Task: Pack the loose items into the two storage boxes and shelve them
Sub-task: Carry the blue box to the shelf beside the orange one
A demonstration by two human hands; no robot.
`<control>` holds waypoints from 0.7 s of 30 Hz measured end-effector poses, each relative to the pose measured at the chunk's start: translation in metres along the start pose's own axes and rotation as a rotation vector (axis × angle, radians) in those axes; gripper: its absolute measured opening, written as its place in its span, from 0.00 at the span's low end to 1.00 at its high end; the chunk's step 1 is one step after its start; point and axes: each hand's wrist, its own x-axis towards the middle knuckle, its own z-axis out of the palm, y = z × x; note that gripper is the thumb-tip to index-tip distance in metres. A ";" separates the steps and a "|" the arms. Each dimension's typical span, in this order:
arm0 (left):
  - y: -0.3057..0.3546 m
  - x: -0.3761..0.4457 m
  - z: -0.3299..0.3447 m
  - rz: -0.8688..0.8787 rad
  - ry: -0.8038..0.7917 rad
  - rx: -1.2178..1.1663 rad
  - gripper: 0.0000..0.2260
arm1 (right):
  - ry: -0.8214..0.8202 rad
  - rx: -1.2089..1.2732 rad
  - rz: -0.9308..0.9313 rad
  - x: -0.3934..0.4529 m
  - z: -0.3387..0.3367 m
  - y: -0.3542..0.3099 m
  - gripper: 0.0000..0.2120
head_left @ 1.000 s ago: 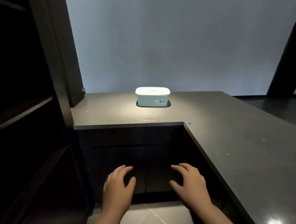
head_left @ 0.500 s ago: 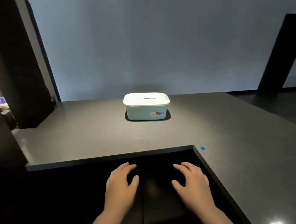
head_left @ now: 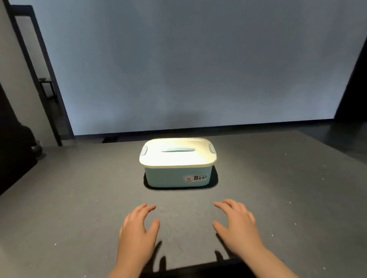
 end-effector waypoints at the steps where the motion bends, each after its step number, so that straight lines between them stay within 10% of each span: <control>1: -0.003 0.019 0.002 0.012 0.003 0.015 0.16 | 0.002 -0.001 -0.004 0.017 0.003 0.000 0.24; 21: -0.052 0.342 0.073 0.048 -0.276 0.188 0.32 | -0.084 0.045 0.298 0.301 0.041 0.007 0.29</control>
